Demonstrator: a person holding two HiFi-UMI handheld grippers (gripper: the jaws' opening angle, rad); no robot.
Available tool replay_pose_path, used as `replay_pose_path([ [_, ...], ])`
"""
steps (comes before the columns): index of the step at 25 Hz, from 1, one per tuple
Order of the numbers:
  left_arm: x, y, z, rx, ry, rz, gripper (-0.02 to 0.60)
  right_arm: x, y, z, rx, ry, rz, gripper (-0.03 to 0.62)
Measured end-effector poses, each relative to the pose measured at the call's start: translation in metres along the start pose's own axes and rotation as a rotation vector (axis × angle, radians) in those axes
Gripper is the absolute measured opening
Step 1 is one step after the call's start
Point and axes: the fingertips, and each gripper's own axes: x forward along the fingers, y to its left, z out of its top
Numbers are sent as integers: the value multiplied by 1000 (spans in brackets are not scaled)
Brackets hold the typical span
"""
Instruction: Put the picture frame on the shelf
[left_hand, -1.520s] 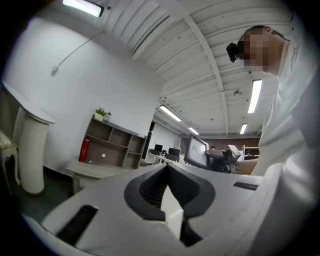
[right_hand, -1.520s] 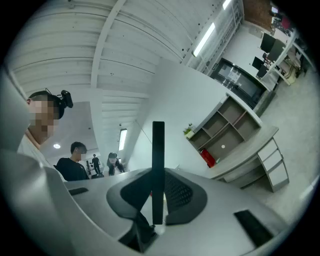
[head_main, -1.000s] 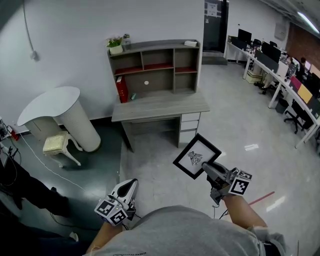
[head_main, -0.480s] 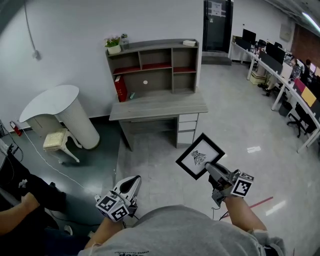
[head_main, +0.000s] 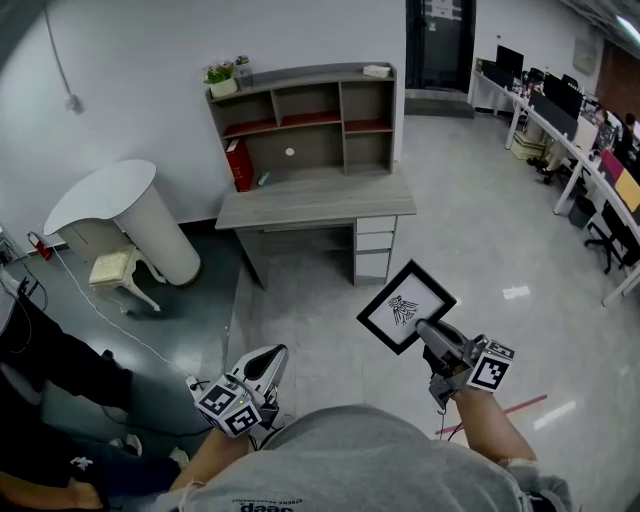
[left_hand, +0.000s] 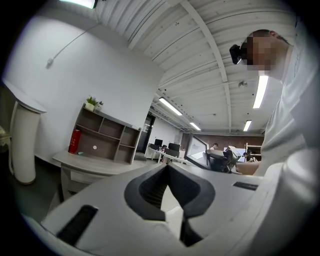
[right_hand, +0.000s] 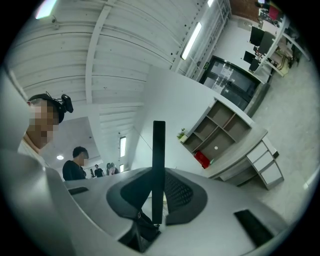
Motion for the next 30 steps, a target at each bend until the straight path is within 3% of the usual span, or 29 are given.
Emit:
replay_pose_path([
  [5, 12, 33, 2, -22, 1, 7, 9, 31, -18, 0, 4, 14, 0, 83],
  [14, 38, 99, 5, -36, -8, -50, 8, 87, -42, 4, -28, 9, -36, 81],
  [22, 68, 239, 54, -12, -20, -124, 8, 227, -73, 16, -34, -35, -71, 83],
  [30, 77, 365, 95, 21, -41, -116, 9, 352, -109, 24, -11, -63, -79, 83],
])
